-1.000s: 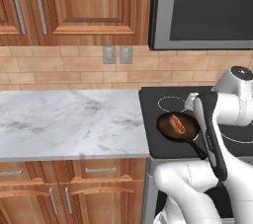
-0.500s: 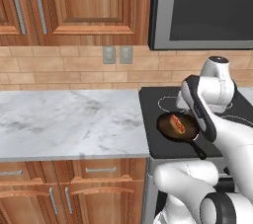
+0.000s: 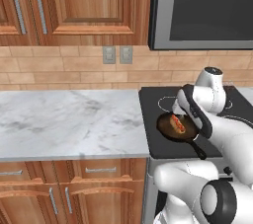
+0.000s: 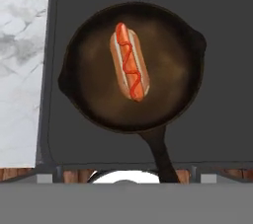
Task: Place the cold items (lime and squash) from the fridge in one tupperware on the dining counter. Place the warm items (hot dog and kebab skewer) in the stove area in another tupperware.
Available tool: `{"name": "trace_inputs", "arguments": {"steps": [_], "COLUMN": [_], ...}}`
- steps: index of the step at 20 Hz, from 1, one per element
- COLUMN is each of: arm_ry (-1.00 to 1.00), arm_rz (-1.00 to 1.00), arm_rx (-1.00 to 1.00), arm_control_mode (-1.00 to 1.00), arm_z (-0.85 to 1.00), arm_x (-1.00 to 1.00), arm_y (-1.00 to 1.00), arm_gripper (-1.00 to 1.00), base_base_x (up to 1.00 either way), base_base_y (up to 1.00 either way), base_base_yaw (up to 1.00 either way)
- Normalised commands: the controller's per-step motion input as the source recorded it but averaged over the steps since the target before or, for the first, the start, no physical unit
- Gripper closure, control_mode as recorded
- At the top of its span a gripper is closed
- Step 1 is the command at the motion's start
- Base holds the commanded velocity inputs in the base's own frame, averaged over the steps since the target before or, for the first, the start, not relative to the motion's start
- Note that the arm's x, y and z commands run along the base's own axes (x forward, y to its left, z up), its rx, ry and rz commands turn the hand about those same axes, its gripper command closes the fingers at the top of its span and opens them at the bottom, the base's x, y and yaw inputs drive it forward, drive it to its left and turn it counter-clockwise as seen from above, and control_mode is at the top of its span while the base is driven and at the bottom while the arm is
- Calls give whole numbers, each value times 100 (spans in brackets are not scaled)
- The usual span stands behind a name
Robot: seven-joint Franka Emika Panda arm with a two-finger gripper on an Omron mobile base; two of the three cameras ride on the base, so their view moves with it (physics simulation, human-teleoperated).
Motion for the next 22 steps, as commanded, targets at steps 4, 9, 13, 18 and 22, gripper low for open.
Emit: {"name": "trace_inputs", "arguments": {"steps": [4, 9, 13, 18, 22], "arm_ry": [-15, -4, 1, 0, 0], "arm_rz": [3, 2, 4, 6, 4], "arm_rx": [-4, -4, -1, 0, 0], "arm_control_mode": [-100, -100, -100, -100, -100], "arm_z": [-44, -22, -7, -7, -15], "arm_x": [34, 37, 38, 29, 12], "arm_y": [0, 0, -14, -29, -16], "arm_gripper": [-100, -100, -100, -100, -100], "base_base_x": [0, 0, 0, 0, 0], "base_base_y": [0, 0, 0, 0, 0], "base_base_yaw": [0, 0, 0, 0, 0]}}
